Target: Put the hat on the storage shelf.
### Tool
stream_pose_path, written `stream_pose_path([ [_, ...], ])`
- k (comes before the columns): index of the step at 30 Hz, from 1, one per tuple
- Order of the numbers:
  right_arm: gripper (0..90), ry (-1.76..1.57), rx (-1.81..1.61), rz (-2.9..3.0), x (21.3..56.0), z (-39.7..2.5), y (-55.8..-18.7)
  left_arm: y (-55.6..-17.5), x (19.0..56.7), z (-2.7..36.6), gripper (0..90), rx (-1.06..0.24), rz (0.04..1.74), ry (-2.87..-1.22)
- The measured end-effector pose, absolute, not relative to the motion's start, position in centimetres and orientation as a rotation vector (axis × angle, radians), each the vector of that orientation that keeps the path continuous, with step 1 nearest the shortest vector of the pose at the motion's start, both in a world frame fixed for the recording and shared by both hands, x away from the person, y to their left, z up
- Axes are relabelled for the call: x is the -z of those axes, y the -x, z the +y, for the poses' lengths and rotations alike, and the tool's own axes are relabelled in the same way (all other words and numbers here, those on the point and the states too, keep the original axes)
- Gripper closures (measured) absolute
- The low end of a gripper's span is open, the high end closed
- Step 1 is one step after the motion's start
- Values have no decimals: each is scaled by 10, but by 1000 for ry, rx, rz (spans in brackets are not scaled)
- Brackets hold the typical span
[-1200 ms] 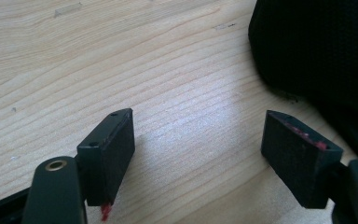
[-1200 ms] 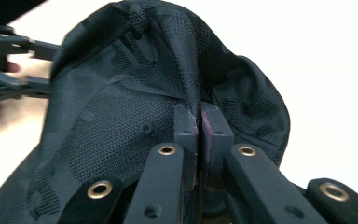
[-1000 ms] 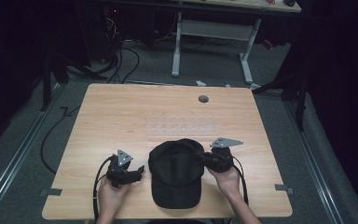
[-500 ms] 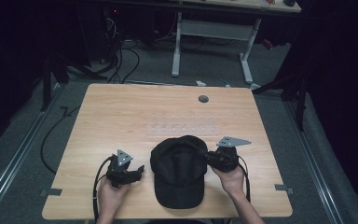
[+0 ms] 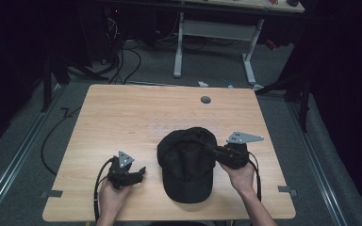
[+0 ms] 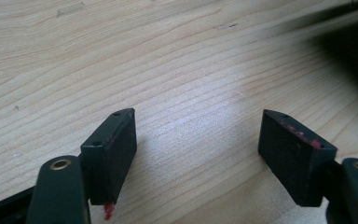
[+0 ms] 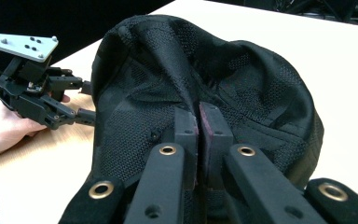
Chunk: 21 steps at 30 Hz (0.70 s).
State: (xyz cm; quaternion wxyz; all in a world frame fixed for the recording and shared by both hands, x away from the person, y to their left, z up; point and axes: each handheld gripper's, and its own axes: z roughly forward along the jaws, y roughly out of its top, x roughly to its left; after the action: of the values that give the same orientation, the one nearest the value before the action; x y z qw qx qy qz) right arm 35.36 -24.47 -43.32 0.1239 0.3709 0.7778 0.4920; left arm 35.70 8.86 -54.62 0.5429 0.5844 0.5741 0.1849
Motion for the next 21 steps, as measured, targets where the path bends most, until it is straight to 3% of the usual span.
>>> stream_pose_path([
  [6, 873, -1038, -1445, 2266, 424, -244, -356, -356, 544, 90, 224, -389, 1358, -1408],
  [21, 873, -1000, -1472, 2232, 409, -252, -356, -348, 507, 78, 177, -79, 1262, -1366],
])
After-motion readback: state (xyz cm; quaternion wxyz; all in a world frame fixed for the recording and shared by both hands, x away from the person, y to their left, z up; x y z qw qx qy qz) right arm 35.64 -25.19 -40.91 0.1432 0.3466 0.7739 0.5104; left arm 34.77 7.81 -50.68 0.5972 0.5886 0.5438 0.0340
